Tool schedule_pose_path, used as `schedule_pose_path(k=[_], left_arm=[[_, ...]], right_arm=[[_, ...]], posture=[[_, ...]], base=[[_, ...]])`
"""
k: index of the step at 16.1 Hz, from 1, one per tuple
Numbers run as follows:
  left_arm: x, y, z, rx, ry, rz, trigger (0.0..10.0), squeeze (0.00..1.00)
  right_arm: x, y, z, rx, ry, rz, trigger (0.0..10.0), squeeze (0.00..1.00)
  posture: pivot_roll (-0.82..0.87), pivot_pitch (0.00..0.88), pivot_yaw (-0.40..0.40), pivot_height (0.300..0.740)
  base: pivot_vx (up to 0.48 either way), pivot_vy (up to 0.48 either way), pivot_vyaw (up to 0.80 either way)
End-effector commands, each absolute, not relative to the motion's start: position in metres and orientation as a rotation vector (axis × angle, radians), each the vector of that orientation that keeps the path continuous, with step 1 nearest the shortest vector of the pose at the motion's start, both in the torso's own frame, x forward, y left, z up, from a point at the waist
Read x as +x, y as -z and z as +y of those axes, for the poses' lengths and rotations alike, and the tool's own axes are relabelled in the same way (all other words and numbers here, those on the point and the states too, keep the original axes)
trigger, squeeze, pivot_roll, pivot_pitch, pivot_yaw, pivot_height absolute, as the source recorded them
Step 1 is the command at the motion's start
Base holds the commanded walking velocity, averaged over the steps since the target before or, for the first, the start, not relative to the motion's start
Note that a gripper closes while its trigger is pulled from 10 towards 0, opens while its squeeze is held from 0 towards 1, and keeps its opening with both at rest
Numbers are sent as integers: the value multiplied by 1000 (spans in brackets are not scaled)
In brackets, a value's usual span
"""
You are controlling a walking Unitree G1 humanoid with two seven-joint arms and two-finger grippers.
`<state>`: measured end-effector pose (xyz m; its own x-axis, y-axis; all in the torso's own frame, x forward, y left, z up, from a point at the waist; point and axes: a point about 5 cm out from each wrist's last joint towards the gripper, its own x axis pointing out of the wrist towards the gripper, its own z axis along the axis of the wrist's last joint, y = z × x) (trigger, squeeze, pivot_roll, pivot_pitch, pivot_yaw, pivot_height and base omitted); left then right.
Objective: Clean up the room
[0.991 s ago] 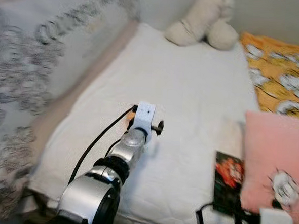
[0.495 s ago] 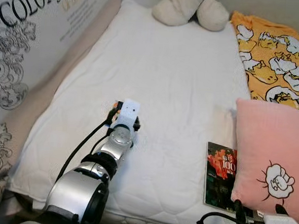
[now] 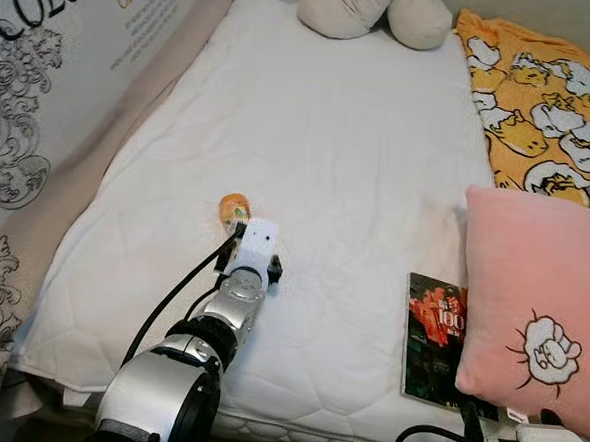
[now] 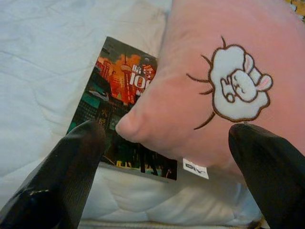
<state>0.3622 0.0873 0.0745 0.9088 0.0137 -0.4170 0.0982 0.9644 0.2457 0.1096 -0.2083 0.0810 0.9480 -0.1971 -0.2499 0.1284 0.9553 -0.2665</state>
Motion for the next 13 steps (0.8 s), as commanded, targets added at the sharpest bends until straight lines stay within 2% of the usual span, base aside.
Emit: schedule_pose_path(k=[1,4,5,12,13], left_arm=[[354,-61,84,248,73,506,10000,0],[355,-61,93,277,62,528,10000,0],[357,-64,97,275,52,523,0,0],[364,-72,100,235,74,478,0,0],[365,-76,98,178,88,456,0,0]], right_arm=[[109,-86,-210,-263,166,274,10000,0],[110,-84,-210,-260,164,278,10000,0],[114,-83,-209,-256,161,276,10000,0],[135,-81,-214,-251,150,250,10000,0],[141,-78,-215,-238,155,252,10000,0]], posture=[[-238,219,-81,740],[-234,215,-82,740],[-224,206,-78,740],[-196,185,-91,740],[-176,158,-83,740]], base=[[0,0,0],[0,0,0],[0,0,0],[0,0,0],[0,0,0]])
